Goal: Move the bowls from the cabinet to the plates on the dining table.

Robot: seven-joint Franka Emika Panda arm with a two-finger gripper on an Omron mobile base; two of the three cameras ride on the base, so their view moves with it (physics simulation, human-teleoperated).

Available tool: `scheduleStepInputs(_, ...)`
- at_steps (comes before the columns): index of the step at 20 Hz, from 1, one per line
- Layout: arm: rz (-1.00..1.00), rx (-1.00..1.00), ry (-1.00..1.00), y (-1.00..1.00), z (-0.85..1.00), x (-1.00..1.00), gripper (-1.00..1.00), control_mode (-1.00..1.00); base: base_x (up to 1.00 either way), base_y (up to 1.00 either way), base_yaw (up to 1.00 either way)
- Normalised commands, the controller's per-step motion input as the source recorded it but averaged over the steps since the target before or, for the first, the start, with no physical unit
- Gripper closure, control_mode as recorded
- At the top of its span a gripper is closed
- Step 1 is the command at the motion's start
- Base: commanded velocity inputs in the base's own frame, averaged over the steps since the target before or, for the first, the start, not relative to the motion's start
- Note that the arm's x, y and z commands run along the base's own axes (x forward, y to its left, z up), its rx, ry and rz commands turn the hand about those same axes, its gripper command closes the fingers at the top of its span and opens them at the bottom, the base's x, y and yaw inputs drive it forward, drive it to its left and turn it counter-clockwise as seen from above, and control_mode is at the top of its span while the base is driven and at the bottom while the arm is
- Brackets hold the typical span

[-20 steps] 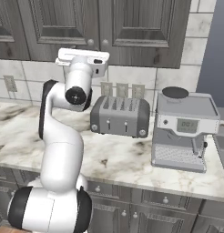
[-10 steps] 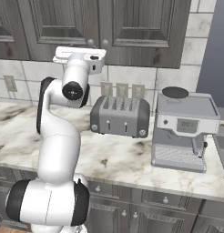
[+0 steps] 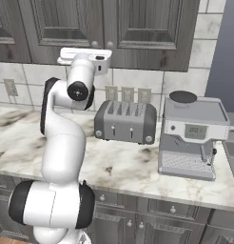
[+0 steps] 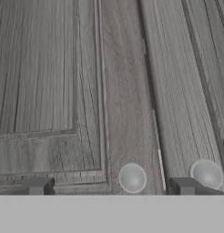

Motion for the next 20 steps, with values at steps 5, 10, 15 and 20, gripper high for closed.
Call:
scheduleStepInputs(5,0.00,0.00,0.00,-0.09,0.00,0.00,-1.00,-1.00,0.00,0.00,0.00)
scheduleStepInputs(10,0.00,0.00,0.00,0.00,0.00,0.02,-1.00,-1.00,0.00,0.00,0.00)
scheduleStepInputs(15,0.00,0.00,0.00,0.00,0.00,0.14,-1.00,-1.00,0.00,0.00,0.00)
scheduleStepInputs(20,-0.02,0.00,0.00,0.00,0.00,0.28,-1.00,-1.00,0.00,0.00,0.00)
